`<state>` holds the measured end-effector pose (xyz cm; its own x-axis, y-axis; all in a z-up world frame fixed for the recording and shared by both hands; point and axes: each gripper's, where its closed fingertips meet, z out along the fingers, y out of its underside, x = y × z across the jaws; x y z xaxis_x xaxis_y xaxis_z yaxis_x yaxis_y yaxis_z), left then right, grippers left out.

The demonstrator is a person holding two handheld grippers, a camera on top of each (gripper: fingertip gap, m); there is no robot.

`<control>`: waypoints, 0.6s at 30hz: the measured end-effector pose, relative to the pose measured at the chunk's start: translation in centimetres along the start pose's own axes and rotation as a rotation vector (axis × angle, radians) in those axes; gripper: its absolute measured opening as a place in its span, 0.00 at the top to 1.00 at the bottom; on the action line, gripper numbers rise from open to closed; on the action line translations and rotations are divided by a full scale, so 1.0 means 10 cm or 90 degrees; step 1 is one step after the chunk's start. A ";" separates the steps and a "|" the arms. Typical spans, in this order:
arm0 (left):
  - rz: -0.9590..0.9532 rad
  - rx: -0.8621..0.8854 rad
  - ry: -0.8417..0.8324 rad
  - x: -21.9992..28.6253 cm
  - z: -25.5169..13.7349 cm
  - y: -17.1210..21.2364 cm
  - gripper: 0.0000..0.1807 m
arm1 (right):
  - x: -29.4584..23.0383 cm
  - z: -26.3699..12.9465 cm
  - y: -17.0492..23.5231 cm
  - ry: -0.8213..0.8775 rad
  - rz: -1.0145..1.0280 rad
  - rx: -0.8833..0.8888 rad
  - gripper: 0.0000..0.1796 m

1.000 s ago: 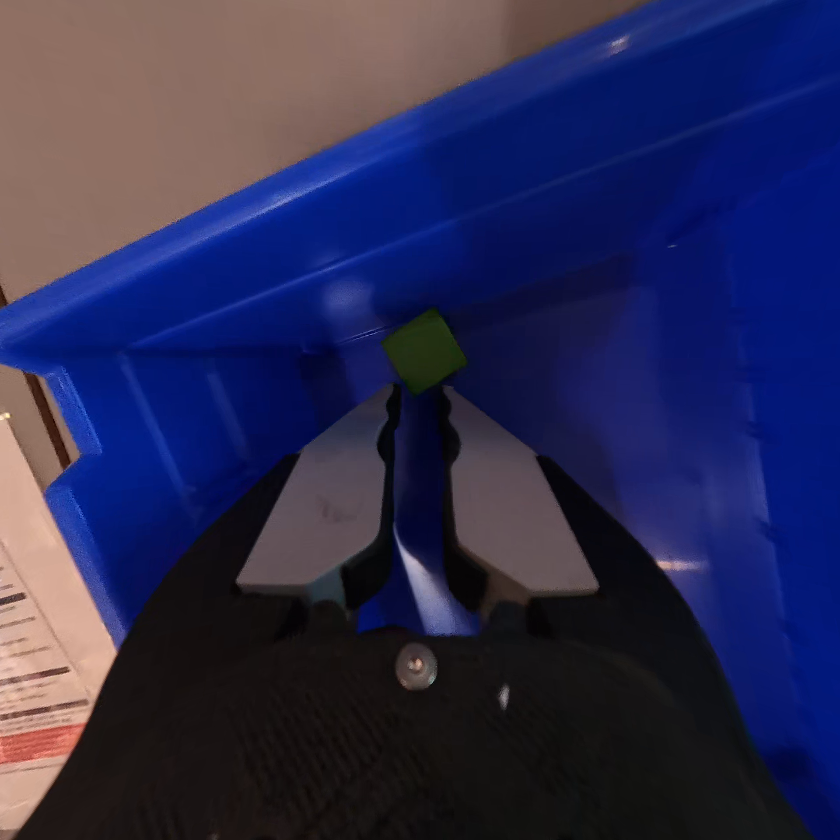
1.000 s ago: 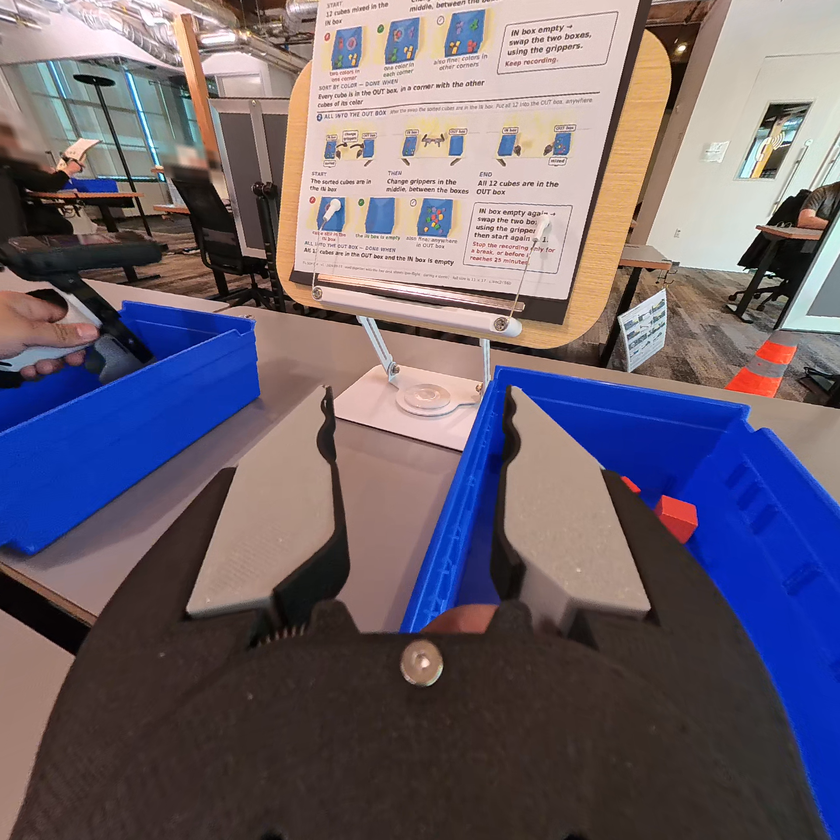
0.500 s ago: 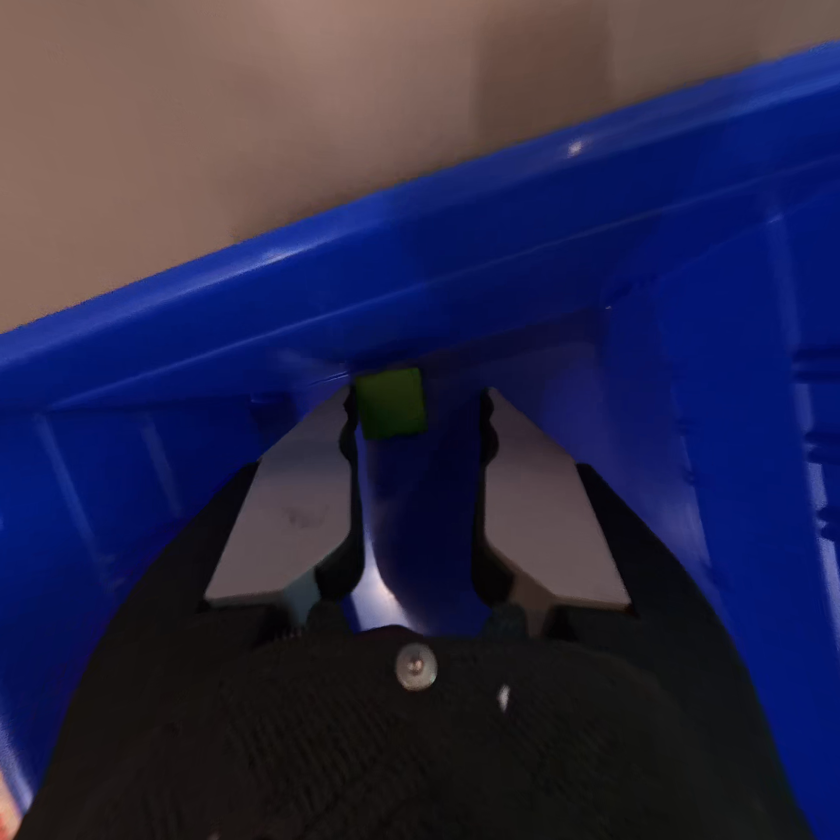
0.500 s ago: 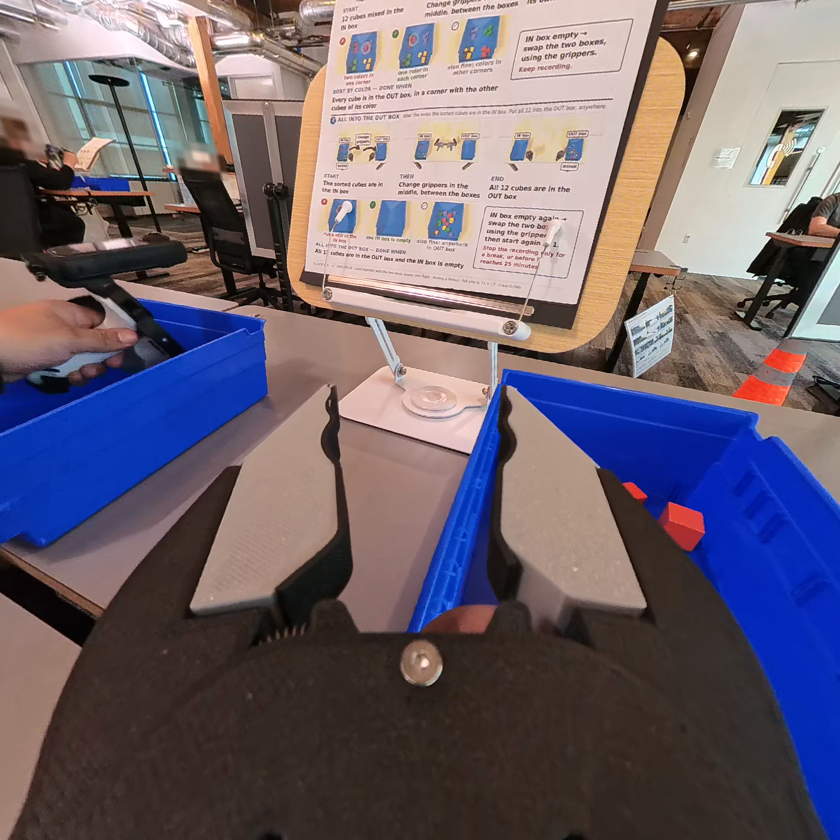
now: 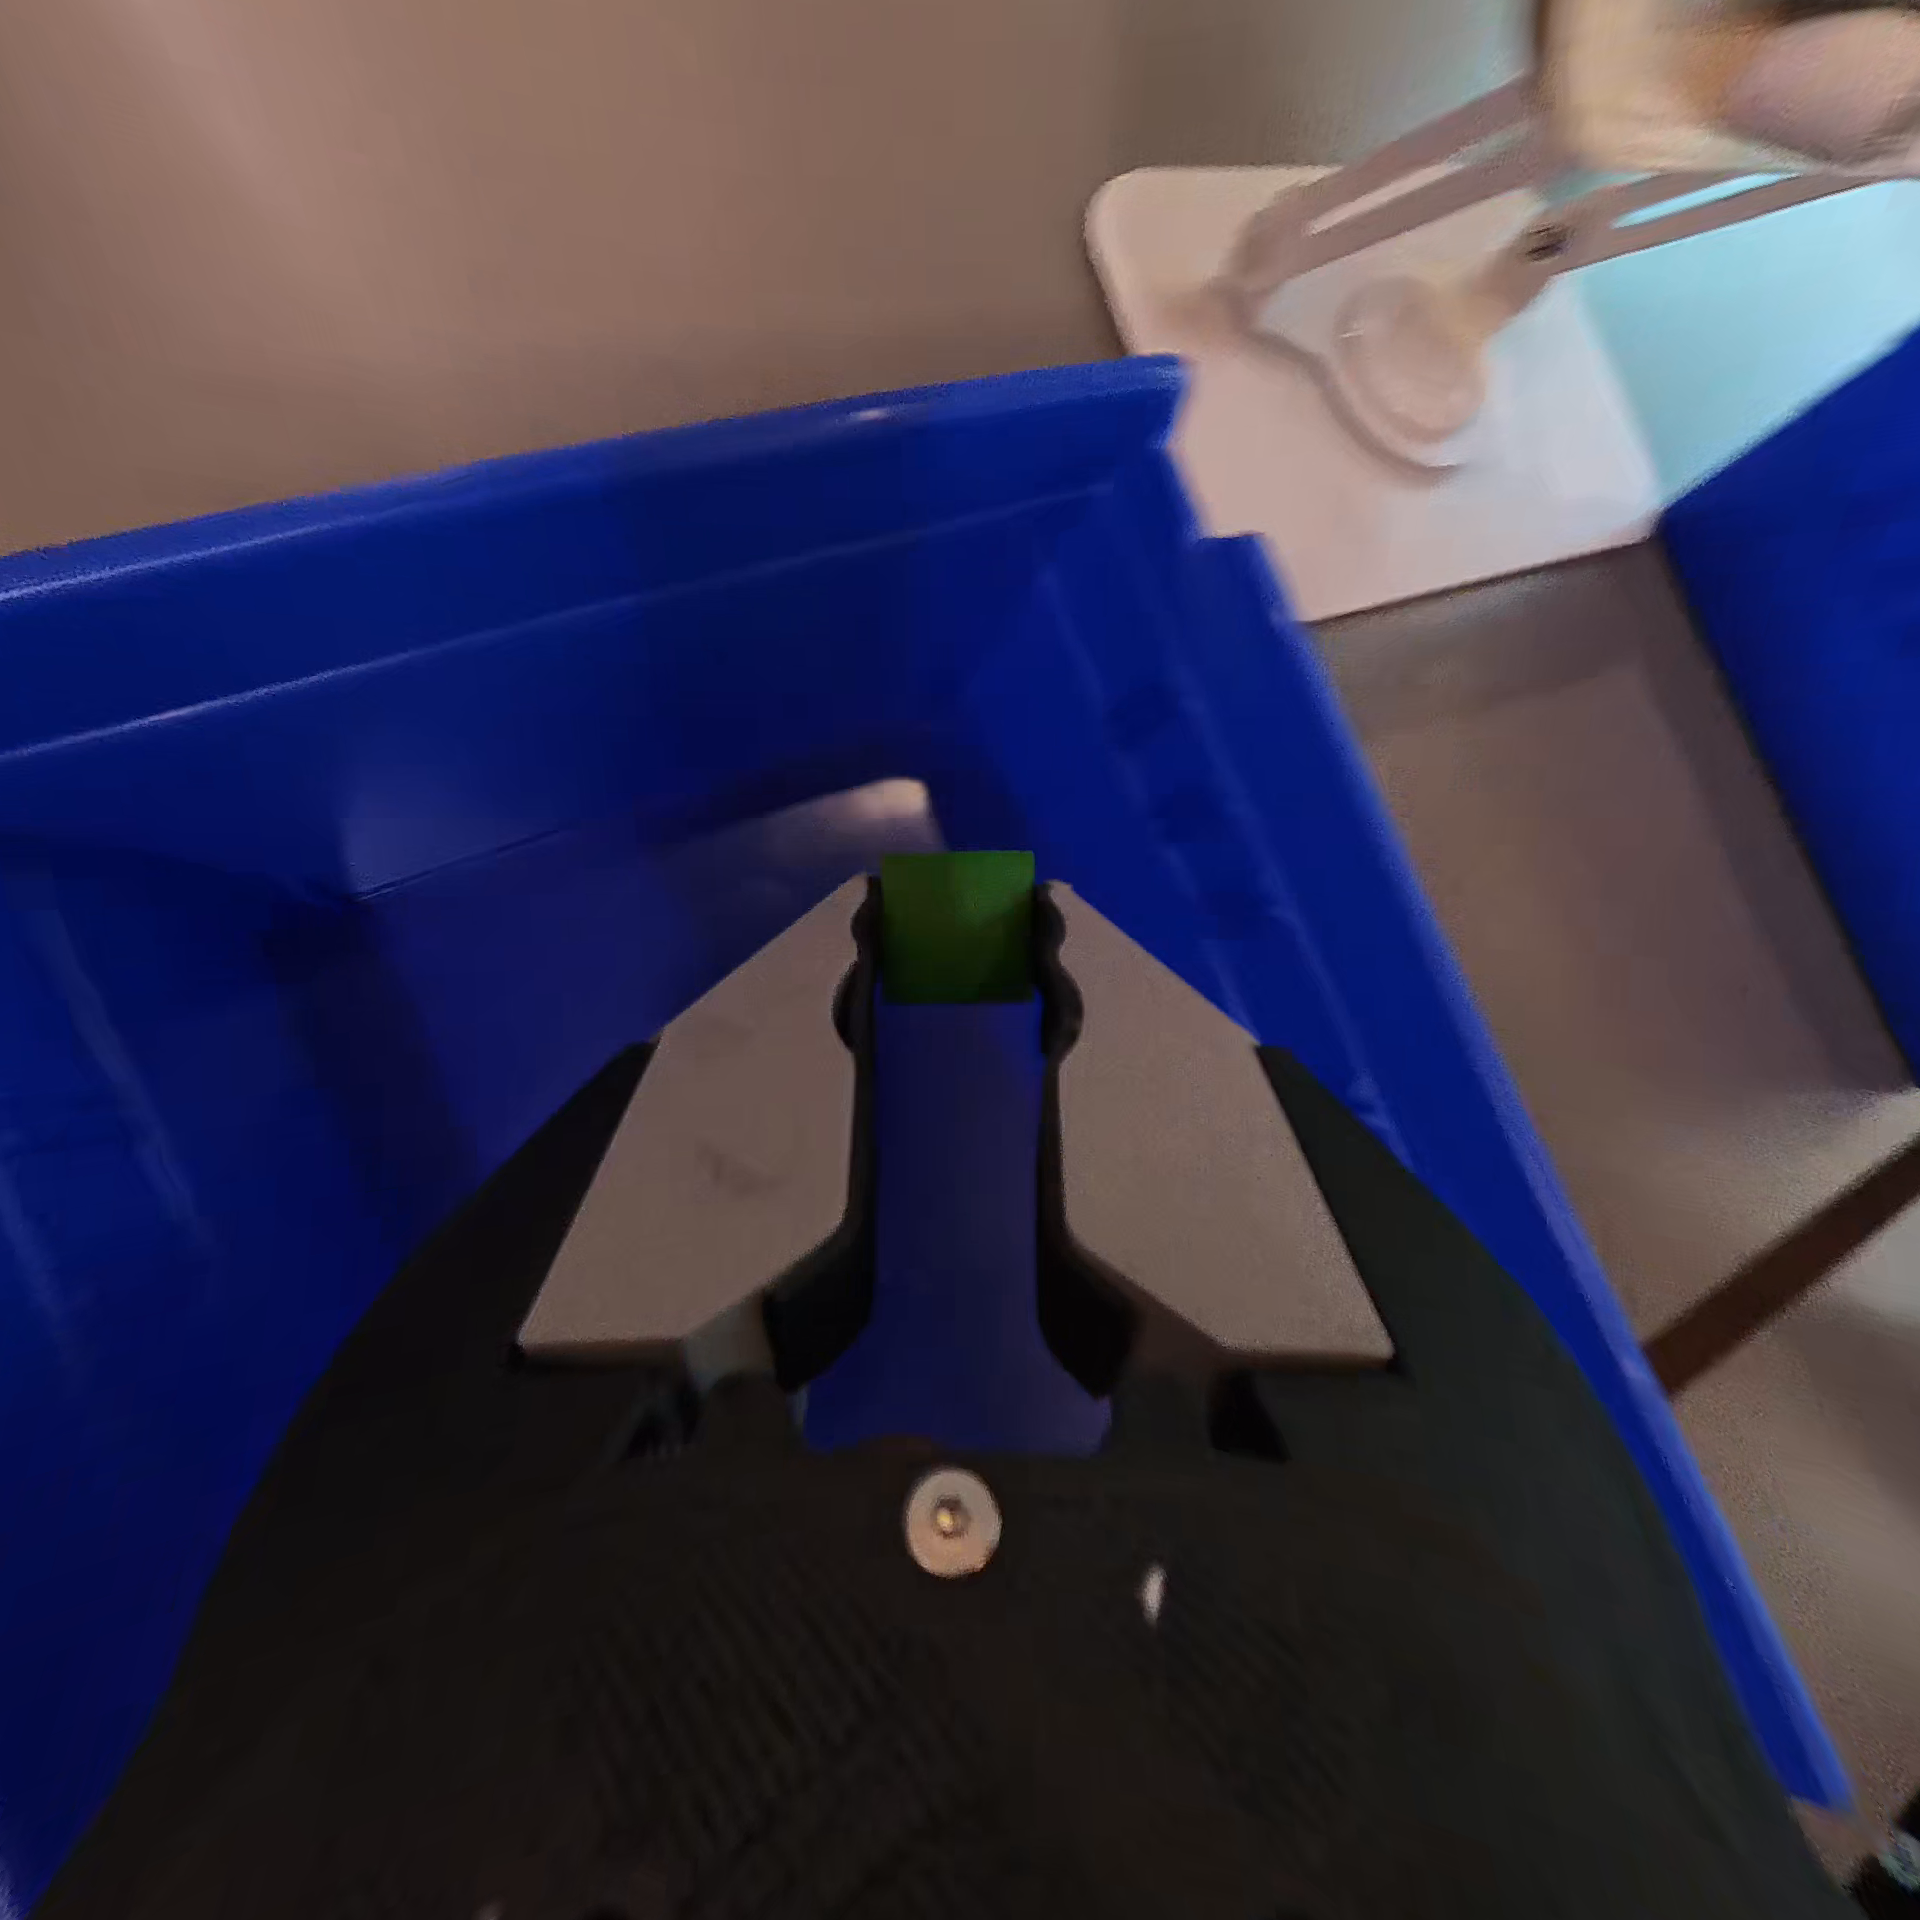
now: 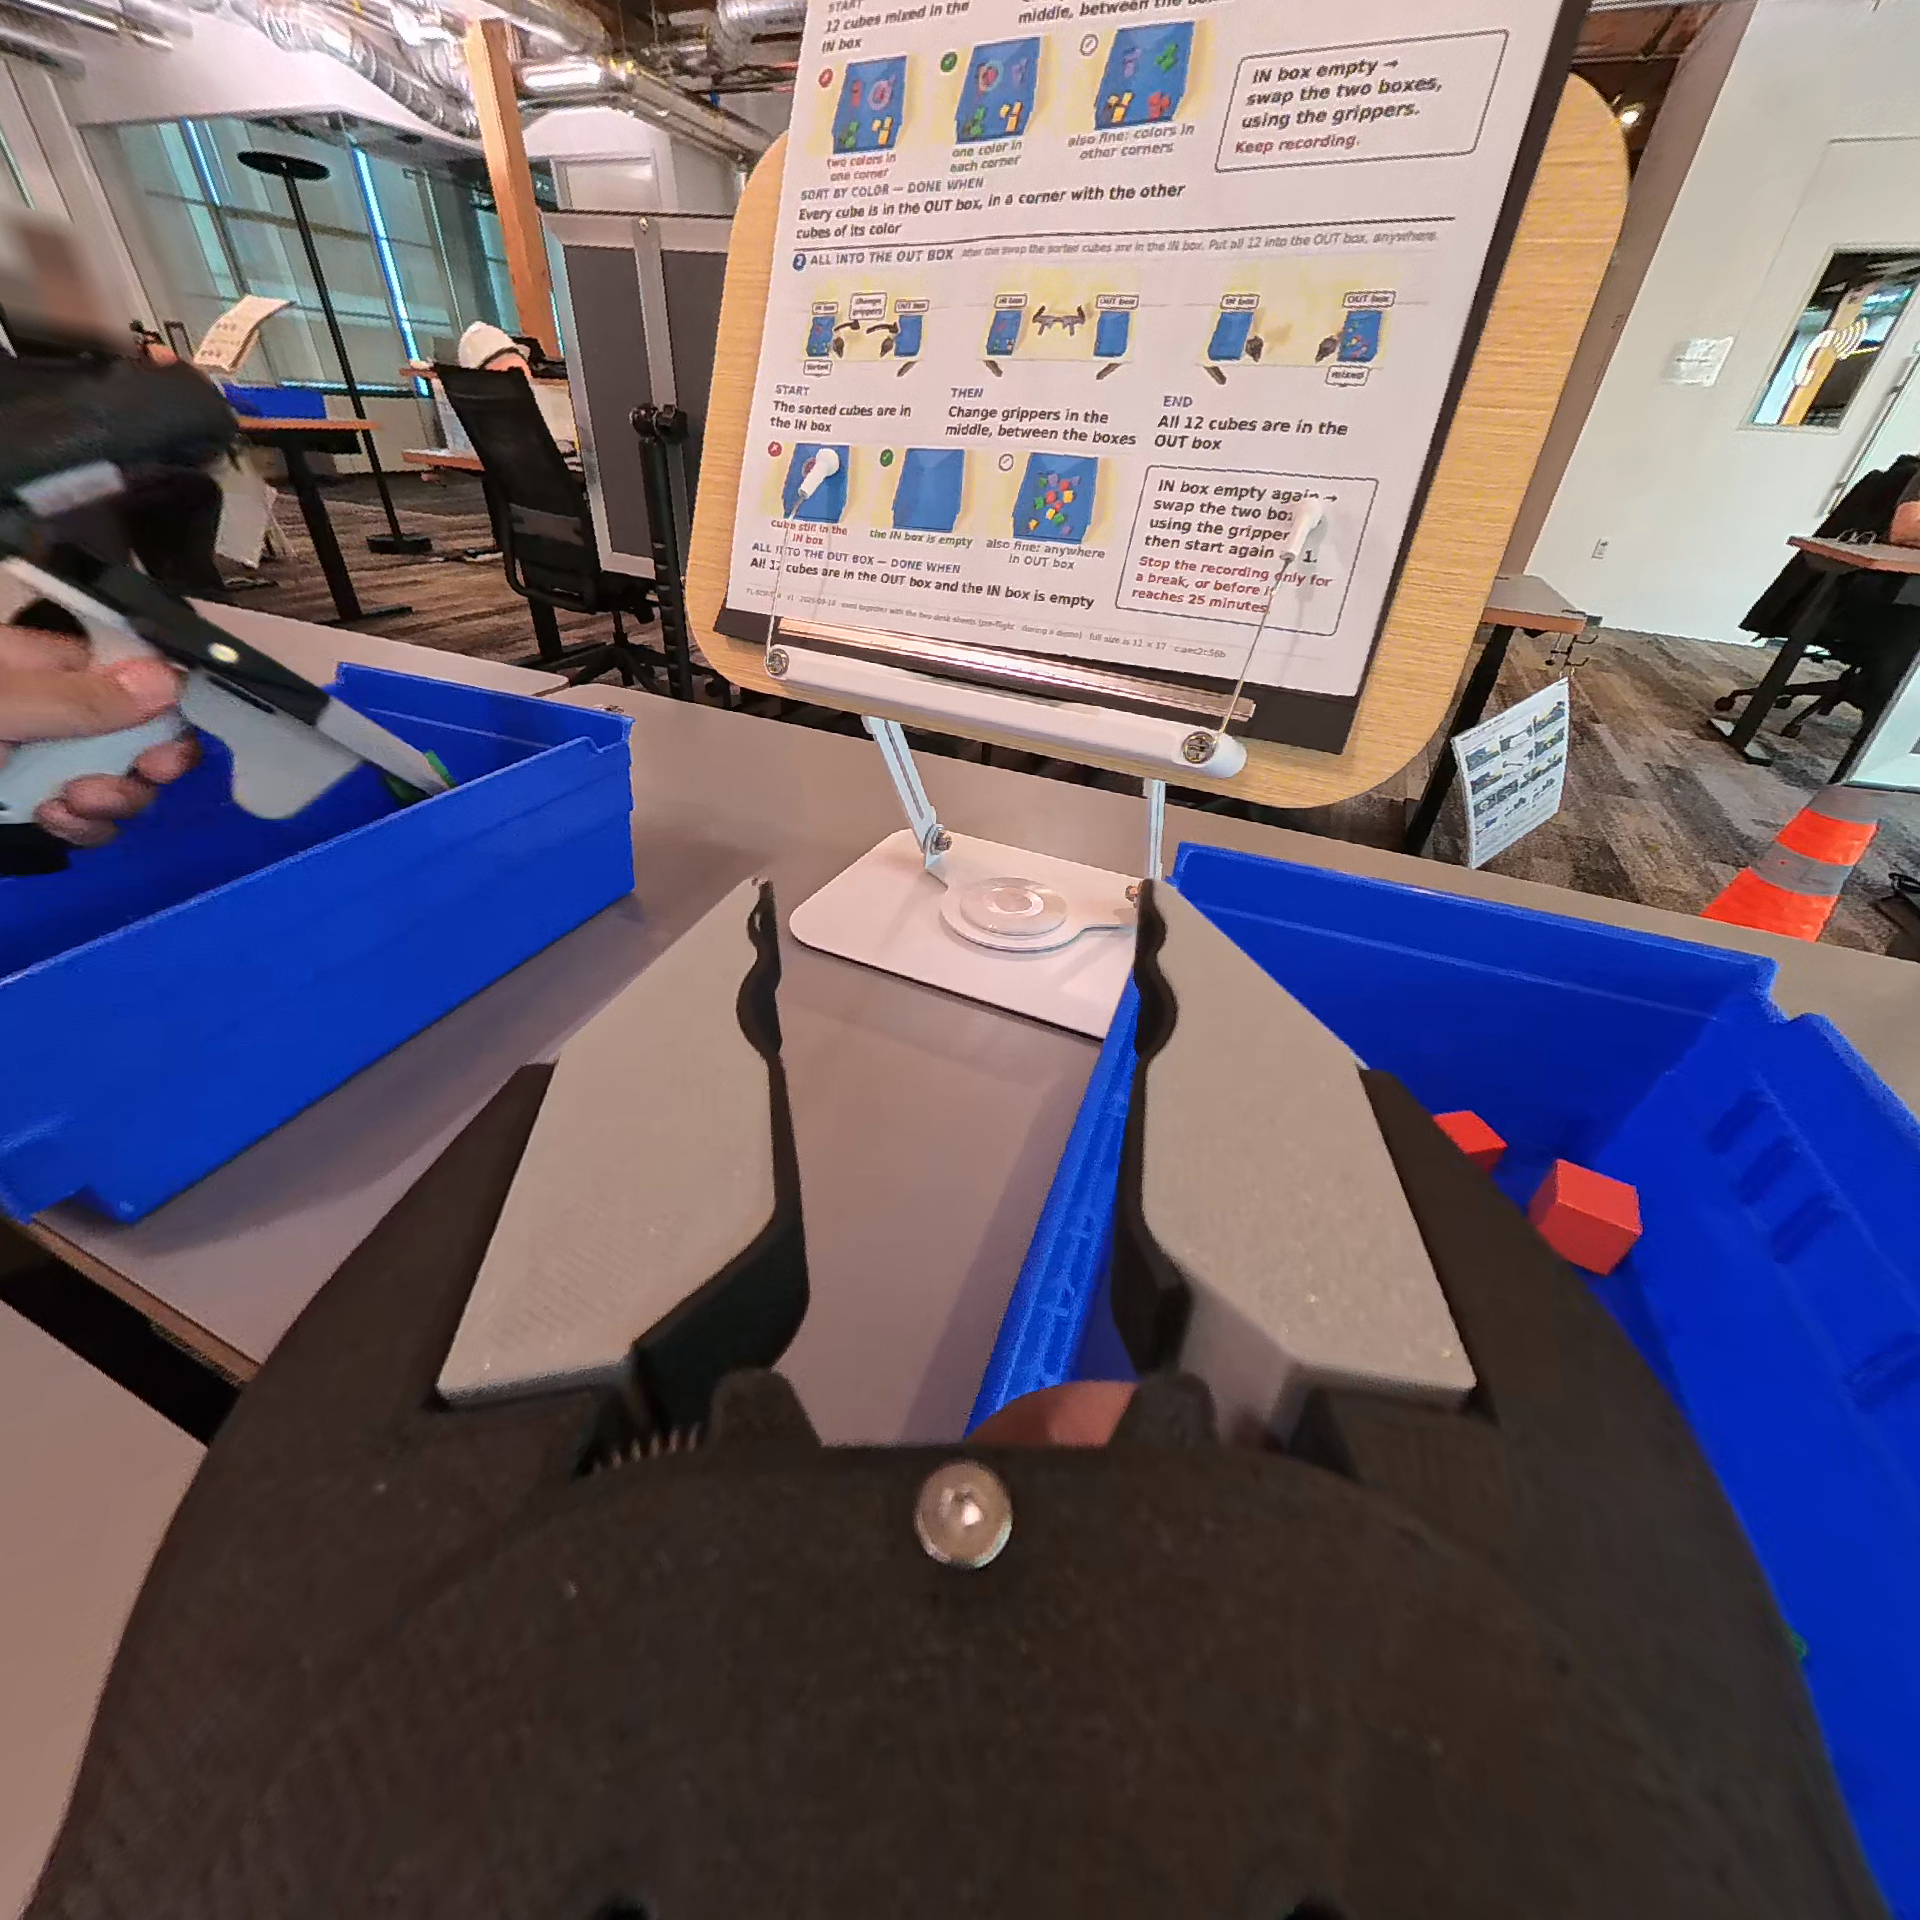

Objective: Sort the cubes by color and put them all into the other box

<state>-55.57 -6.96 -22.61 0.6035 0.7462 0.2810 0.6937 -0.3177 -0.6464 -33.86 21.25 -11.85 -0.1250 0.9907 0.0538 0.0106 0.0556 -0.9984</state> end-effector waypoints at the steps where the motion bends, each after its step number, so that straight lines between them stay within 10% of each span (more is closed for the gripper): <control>1: 0.013 0.026 0.031 0.16 -0.09 0.00 0.85 | -0.01 0.00 0.00 -0.002 -0.001 -0.001 0.63; 6: 0.121 0.190 0.214 1.02 -0.64 0.05 0.85 | -0.22 0.02 0.01 -0.068 0.004 -0.001 0.62; 13: 0.431 0.253 0.396 2.29 -1.00 0.71 0.86 | -1.32 -0.41 -0.17 -0.622 0.293 -0.026 0.66; 18: 0.563 0.267 0.399 2.73 -0.92 1.03 0.86 | -1.48 -0.49 -0.09 -0.728 0.395 -0.104 0.67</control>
<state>-28.33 4.79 -15.05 0.9824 -0.0969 -0.1596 -0.1806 -0.2773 -0.9437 -27.18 7.12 -11.69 -0.8207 0.1968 -0.5364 0.4793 -0.2739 -0.8338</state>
